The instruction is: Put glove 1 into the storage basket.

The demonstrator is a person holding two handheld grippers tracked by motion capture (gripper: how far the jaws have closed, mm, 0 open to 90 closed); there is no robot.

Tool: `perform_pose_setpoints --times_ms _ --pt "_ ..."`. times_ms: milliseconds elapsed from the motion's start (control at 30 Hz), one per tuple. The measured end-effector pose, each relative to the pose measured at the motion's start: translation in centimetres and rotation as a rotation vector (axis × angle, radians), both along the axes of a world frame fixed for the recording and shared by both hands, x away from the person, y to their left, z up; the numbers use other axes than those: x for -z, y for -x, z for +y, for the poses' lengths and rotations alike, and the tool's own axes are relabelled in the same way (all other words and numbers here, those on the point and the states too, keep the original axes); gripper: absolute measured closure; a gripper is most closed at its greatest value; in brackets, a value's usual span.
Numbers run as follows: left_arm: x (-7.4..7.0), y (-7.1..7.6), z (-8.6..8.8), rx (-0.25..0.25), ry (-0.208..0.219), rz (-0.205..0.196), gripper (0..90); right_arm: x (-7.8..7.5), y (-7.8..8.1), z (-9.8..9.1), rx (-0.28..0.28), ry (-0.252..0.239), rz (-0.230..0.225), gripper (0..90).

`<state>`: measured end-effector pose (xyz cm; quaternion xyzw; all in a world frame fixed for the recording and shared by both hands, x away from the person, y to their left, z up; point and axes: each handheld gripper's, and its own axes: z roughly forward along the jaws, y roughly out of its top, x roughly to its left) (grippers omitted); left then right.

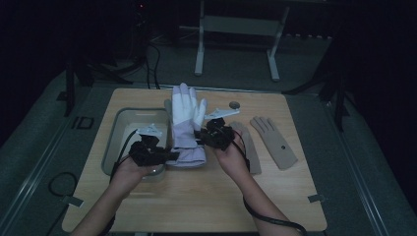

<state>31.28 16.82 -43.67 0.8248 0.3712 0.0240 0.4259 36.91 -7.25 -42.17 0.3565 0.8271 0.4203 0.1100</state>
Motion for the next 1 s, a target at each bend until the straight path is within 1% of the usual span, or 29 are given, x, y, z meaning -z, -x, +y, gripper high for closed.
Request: perform_pose_setpoints --times_ms 33,67,100,133,200,233,267,300,467,567,600,633,733,767,800,867,933,1000 --pt "0.0 0.0 0.0 0.000 0.000 0.000 77.5 0.0 0.0 0.4 -0.001 -0.003 -0.003 82.0" --pt "-0.1 0.2 0.8 -0.002 -0.011 -0.008 77.5 -0.1 0.0 0.9 -0.003 -0.004 -0.005 82.0" --pt "-0.1 0.2 0.8 -0.002 -0.011 -0.008 77.4 -0.1 0.0 0.9 -0.003 -0.004 -0.005 82.0" --pt "-0.2 0.4 1.6 -0.012 -0.009 -0.009 77.5 -0.2 0.0 1.8 -0.012 0.000 -0.006 82.1" --pt "-0.4 0.5 2.5 -0.022 -0.003 -0.005 77.4 -0.3 -0.1 2.6 -0.025 -0.001 -0.003 82.1" --pt "-0.4 0.5 2.5 -0.022 -0.003 -0.005 77.4 -0.3 -0.1 2.6 -0.025 -0.001 -0.003 82.1" --pt "-0.5 0.6 3.3 -0.025 -0.003 -0.008 77.4 -0.4 -0.1 3.1 -0.029 -0.002 -0.004 82.0" --pt "-0.6 0.6 3.7 -0.032 -0.001 -0.008 77.4 -0.6 -0.1 4.0 -0.037 0.003 -0.005 82.1" --pt "-1.0 0.9 6.1 -0.042 -0.011 -0.011 77.4 -1.0 -0.3 6.3 -0.056 -0.001 -0.003 82.1" --pt "-1.0 1.0 7.5 -0.049 -0.014 -0.010 77.3 -1.0 -0.4 7.9 -0.067 0.002 -0.004 82.1" --pt "-0.9 1.0 8.1 -0.048 -0.015 -0.008 77.3 -1.0 -0.4 8.3 -0.069 -0.001 -0.002 82.1" --pt "-0.9 1.0 8.5 -0.053 -0.019 -0.015 77.3 -0.9 -0.5 8.8 -0.075 -0.001 0.002 82.1" --pt "-0.5 1.1 9.9 -0.071 -0.028 -0.014 77.2 -0.7 -0.6 10.4 -0.080 0.009 0.002 82.1" --pt "-0.4 1.0 10.4 -0.073 -0.027 -0.005 77.3 -0.6 -0.7 11.0 -0.080 0.011 0.003 82.1" --pt "-0.3 1.1 10.8 -0.081 -0.030 -0.005 77.3 -0.4 -0.8 11.5 -0.083 0.012 0.005 82.1" --pt "0.2 1.0 11.6 -0.086 -0.032 0.011 77.2 0.0 -1.0 12.5 -0.087 0.012 0.018 82.1" --pt "0.8 0.9 12.1 -0.093 -0.032 0.024 77.3 0.6 -1.2 13.3 -0.093 0.021 0.026 82.1" --pt "1.5 0.7 12.5 -0.097 -0.030 0.045 77.2 1.2 -1.3 14.0 -0.095 0.033 0.035 82.1"
